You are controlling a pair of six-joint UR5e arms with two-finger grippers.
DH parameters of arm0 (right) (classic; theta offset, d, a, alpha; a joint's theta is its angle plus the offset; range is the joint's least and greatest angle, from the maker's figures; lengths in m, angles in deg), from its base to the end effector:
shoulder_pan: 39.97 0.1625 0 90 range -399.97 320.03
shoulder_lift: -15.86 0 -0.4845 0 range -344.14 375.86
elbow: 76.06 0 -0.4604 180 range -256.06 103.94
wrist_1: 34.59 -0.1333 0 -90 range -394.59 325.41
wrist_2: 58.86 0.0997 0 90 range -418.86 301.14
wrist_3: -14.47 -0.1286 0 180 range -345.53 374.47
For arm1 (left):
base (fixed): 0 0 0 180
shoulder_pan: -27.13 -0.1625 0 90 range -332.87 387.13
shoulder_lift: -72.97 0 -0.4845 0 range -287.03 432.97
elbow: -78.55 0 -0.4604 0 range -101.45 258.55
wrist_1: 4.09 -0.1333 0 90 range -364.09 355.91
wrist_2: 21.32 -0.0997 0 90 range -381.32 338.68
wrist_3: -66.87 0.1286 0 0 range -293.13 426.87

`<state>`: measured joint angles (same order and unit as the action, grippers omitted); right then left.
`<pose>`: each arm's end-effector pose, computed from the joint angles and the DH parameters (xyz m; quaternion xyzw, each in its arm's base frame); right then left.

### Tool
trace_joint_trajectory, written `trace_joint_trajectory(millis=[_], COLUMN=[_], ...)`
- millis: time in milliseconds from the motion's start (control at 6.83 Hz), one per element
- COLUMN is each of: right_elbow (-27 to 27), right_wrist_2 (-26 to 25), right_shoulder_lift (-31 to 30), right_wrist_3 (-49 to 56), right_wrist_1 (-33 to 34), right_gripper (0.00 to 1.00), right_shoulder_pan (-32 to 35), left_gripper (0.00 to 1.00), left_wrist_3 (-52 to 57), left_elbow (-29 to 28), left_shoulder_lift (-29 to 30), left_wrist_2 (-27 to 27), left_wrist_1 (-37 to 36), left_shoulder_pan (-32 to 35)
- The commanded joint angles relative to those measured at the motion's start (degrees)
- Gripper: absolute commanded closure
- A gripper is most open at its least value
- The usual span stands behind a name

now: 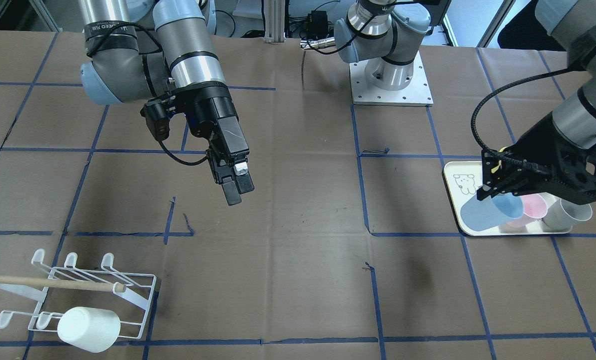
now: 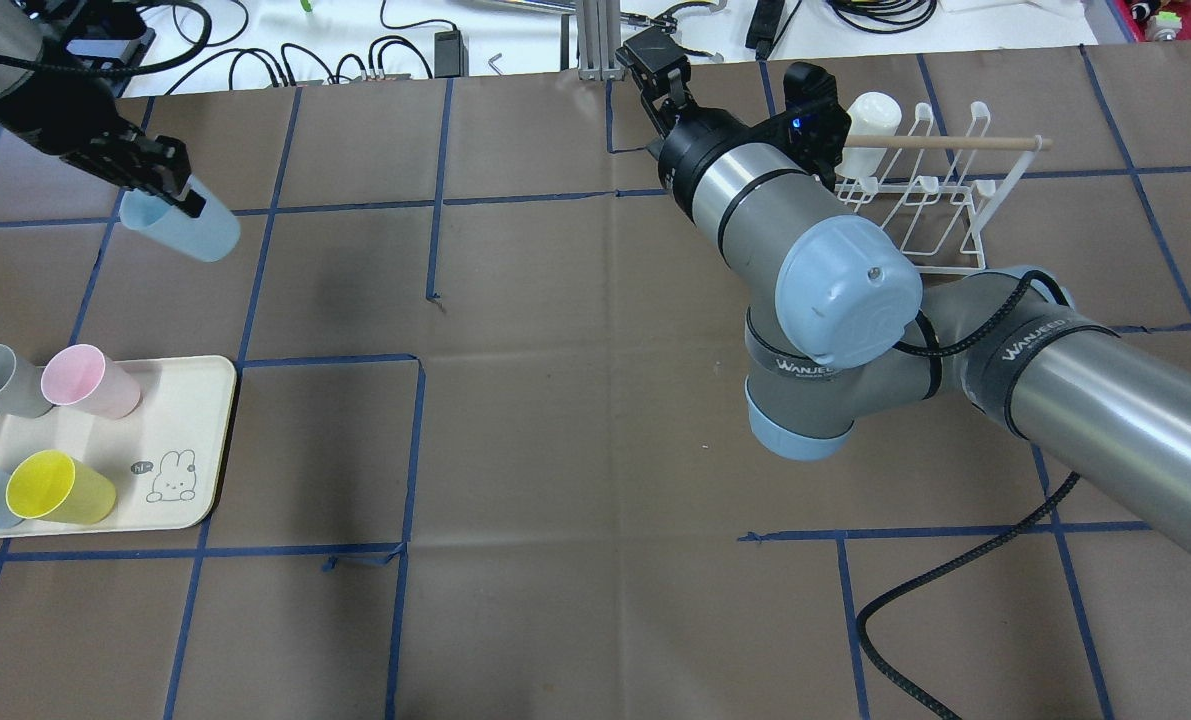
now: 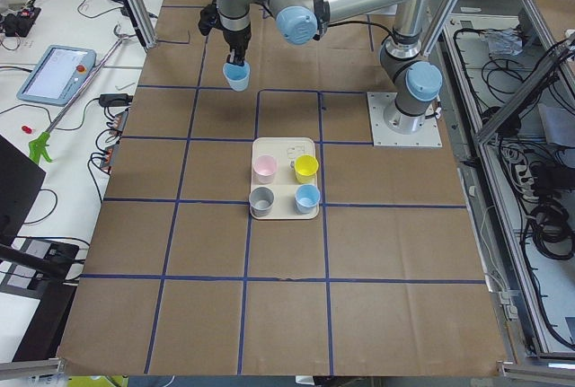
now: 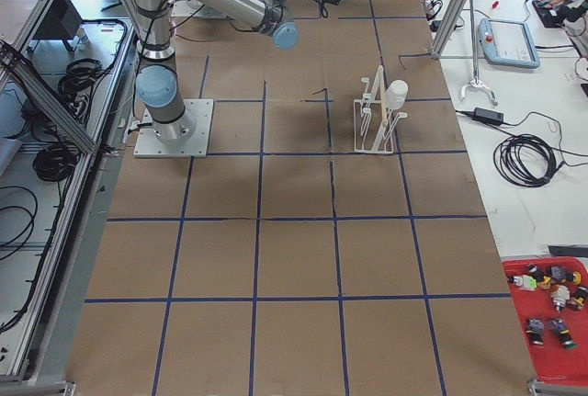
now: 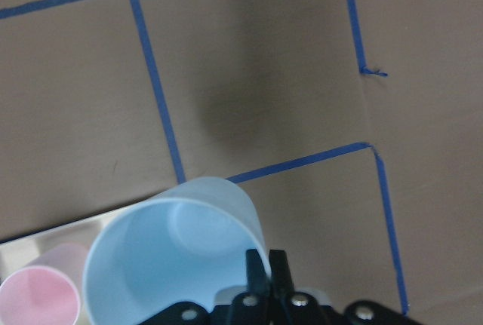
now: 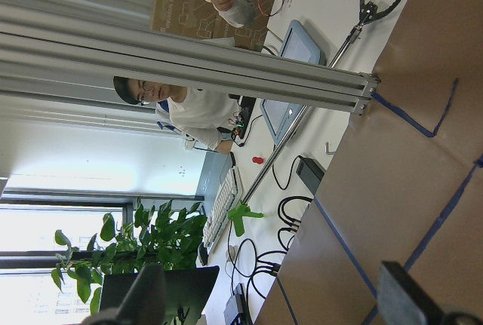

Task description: Transfer IKEA cup to right arm and place on rack

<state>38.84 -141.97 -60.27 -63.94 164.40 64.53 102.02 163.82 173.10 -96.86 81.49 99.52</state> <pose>0.3015 -0.5717 0.3952 0.4028 0.7111 -0.3599 0.4500 0.0363 -0.6611 0.4699 -0.1502 -0.9806 0.0483 0.1165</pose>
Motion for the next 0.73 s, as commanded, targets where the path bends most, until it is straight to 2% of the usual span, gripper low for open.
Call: trace_joint_trajectory(millis=[0,146,293,439,585], right_elbow=[0.1,0.2,2.2,6.1,8.6], right_wrist_2=[0.0,0.0,0.1,0.1,0.1], right_shoulder_lift=[-0.2,-0.3,-1.1,-3.8,-6.1], right_wrist_3=[0.2,0.2,0.2,-0.2,-0.4], right_wrist_1=[-0.5,-0.5,-0.5,-0.5,-0.5], right_gripper=[0.00,0.00,0.00,0.00,0.00], right_shoulder_pan=[0.0,0.1,0.2,0.3,0.3], left_gripper=[1.00,1.00,1.00,1.00,1.00], left_wrist_3=[0.4,0.5,0.9,1.2,1.3], left_elbow=[-0.4,1.1,1.7,2.6,3.7], left_shoulder_lift=[-0.2,-1.4,-1.9,-2.2,-2.9], left_wrist_2=[13.2,21.3,27.1,32.1,34.9], left_wrist_1=[-1.2,-5.6,-9.6,-14.2,-16.8], left_shoulder_pan=[3.1,4.3,6.2,7.7,8.2])
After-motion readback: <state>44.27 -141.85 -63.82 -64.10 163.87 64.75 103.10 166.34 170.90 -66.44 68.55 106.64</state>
